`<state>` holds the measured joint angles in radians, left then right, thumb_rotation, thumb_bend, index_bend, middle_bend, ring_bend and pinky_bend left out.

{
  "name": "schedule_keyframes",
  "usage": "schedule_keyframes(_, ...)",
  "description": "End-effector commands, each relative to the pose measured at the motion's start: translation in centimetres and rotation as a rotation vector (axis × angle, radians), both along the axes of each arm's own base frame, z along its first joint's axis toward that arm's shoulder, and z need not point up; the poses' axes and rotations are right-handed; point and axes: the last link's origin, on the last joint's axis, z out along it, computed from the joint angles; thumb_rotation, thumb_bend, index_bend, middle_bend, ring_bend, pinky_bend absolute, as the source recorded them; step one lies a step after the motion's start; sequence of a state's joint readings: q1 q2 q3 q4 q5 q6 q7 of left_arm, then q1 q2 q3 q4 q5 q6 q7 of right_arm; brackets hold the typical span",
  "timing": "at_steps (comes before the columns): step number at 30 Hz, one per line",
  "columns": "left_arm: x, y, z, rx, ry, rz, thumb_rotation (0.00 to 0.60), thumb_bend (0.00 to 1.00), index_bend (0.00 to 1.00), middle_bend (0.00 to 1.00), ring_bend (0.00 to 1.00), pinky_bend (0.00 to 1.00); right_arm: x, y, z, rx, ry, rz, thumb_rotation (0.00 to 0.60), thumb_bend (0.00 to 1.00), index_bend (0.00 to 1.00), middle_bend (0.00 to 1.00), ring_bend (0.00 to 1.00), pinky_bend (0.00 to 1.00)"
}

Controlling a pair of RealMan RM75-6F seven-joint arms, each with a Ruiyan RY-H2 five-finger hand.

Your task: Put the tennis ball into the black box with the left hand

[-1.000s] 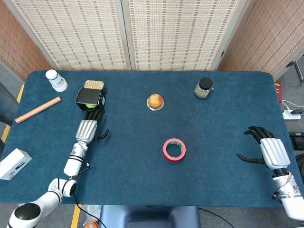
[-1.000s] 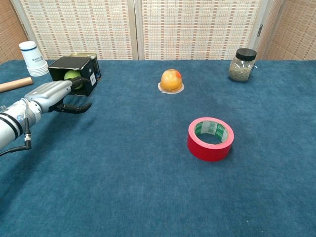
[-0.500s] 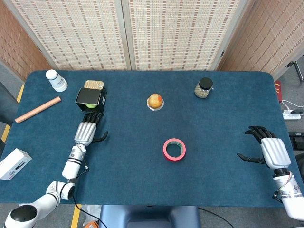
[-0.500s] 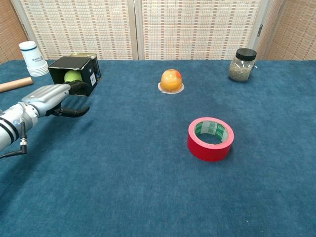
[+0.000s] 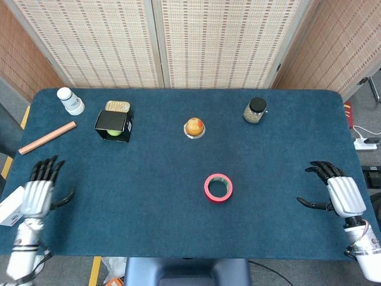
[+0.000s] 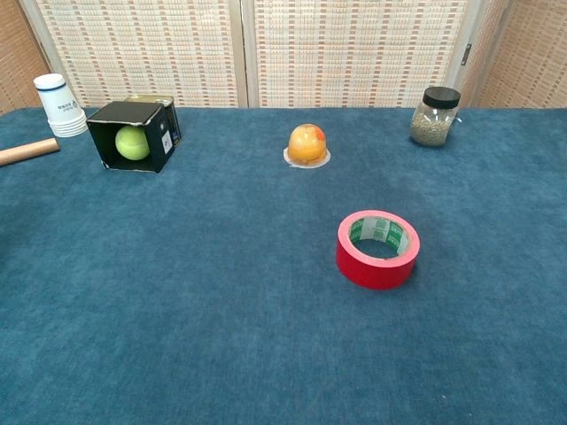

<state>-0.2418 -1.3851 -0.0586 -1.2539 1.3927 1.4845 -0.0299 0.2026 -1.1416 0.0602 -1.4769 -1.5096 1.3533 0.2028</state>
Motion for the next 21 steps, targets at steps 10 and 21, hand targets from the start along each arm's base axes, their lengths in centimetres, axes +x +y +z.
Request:
schedule_keyframes(10,-5.7,-9.9,4.9,0.028,-0.071,0.022,0.145,0.34,0.2,0.1,0.0,0.07,0.5,0.7,-1.0,0.027,0.025,0.018,0.528,0.0,0.31,0.19,0.16,0.26)
schedule_keyframes(21,-6.0,-9.2,4.2,-0.001,-0.097,0.029,0.146,0.35,0.2,0.11,0.0,0.05,0.3,0.7,-0.7,0.019,0.02,0.014,0.527,0.0,0.31,0.19,0.16,0.26)
